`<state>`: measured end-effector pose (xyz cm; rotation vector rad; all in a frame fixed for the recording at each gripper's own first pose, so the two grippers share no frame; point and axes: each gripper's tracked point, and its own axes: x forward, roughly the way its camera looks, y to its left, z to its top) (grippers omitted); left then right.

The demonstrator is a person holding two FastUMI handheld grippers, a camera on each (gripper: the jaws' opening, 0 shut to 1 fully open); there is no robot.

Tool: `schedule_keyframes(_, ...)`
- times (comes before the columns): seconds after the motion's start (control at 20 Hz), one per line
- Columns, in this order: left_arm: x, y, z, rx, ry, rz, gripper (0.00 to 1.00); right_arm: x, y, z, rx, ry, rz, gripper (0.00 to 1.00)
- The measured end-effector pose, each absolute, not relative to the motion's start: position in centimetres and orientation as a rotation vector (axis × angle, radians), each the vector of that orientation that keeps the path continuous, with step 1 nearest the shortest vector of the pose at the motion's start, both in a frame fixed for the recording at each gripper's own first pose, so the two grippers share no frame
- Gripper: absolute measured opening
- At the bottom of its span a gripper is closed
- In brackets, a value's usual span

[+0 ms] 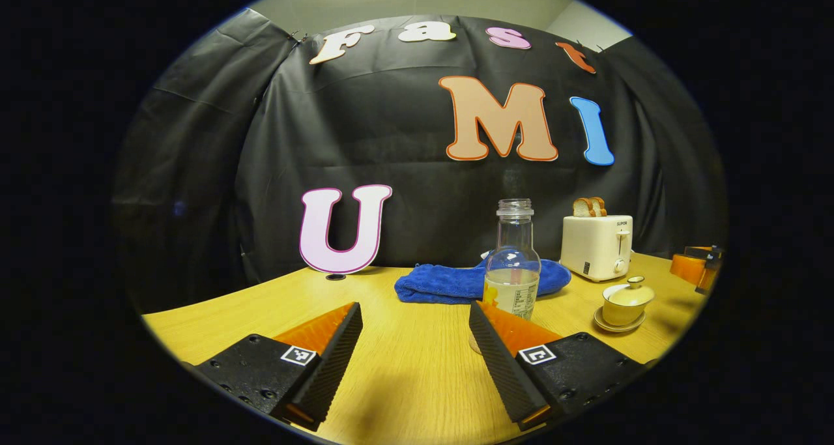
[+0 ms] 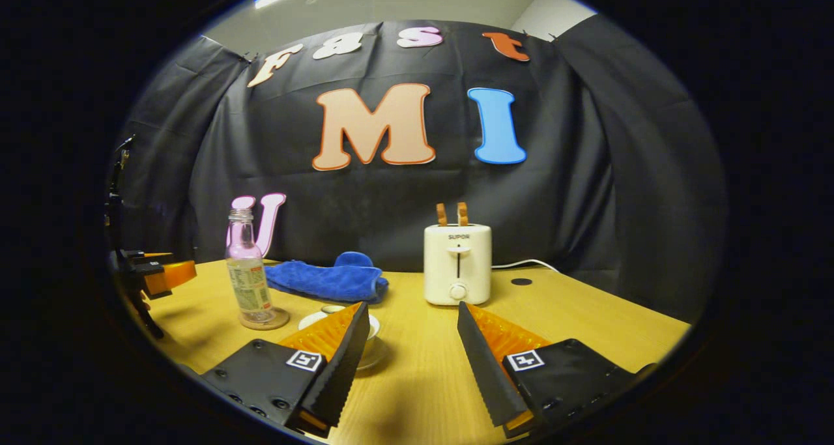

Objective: Open the teacup lid with one hand, grasp the water bottle and pour water into the teacup with the other hand; after pouring, place the water bottle on the coaster and then close the teacup lid.

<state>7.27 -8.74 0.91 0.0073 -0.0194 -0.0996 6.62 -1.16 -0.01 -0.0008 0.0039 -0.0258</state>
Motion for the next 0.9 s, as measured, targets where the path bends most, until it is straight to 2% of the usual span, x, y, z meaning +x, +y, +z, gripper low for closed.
schedule_keyframes(0.25, 7.2, -7.9, 0.8, 0.008, -0.018, -0.054, 0.96, 5.4, -4.9, 0.2, -0.008, -0.004, -0.202, 0.88)
schedule_keyframes(0.35, 7.0, -7.6, 0.9, 0.009, -0.018, -0.044, 0.96, 5.1, -5.8, 0.3, -0.01, -0.006, -0.253, 0.86)
schedule_keyframes(0.9, 6.9, -7.6, 0.9, 0.007, -0.015, -0.035, 0.94, 4.9, -6.2, 0.4, -0.011, -0.007, -0.28, 0.84)
